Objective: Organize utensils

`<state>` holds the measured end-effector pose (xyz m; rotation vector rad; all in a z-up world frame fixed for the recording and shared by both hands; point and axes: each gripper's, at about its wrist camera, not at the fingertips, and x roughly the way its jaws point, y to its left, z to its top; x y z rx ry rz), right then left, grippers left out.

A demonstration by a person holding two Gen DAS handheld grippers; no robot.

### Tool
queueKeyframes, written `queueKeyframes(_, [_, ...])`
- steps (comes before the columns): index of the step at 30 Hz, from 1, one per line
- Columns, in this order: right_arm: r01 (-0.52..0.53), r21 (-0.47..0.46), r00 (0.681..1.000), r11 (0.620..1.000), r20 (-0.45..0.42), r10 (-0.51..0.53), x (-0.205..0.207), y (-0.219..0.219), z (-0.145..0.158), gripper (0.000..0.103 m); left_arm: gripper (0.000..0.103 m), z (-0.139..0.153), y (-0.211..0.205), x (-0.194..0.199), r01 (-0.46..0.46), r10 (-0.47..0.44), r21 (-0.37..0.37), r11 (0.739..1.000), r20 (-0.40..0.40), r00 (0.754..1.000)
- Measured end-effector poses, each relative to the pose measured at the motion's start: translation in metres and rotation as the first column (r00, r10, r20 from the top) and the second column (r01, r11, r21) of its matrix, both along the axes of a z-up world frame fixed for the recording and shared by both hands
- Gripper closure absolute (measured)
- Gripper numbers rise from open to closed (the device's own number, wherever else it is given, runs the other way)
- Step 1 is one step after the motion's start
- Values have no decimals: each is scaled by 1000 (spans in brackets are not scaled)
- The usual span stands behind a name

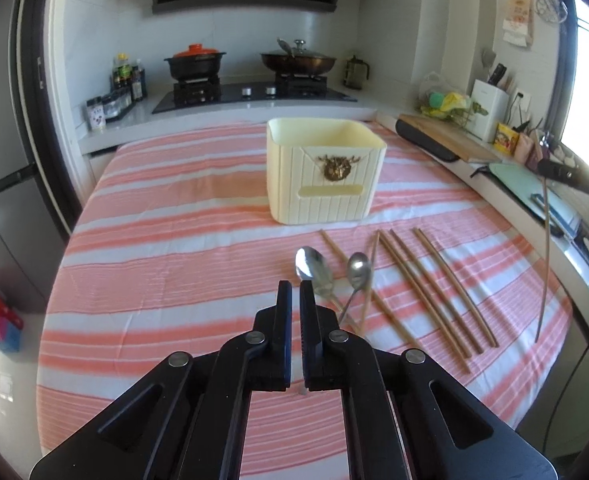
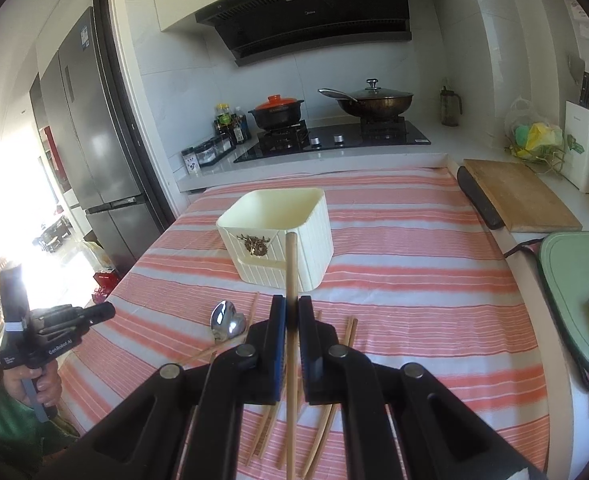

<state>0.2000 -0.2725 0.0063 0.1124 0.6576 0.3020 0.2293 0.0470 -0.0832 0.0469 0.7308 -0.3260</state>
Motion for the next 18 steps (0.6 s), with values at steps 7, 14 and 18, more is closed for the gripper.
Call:
queueKeyframes(7, [10, 5, 1000, 1000, 5, -10, -4, -10, 2, 97, 71, -35, -26, 25, 146, -141, 32, 989, -119, 983])
queueKeyframes(14, [18, 18, 1000, 1000, -17, -17, -6, -17, -6, 97, 65, -59, -78, 37, 344, -321, 125, 931, -175, 931])
queueKeyframes(18, [25, 42, 999, 999, -31, -24, -7, -20, -11, 97, 56, -75, -102, 56, 390, -353, 150, 908, -225, 908])
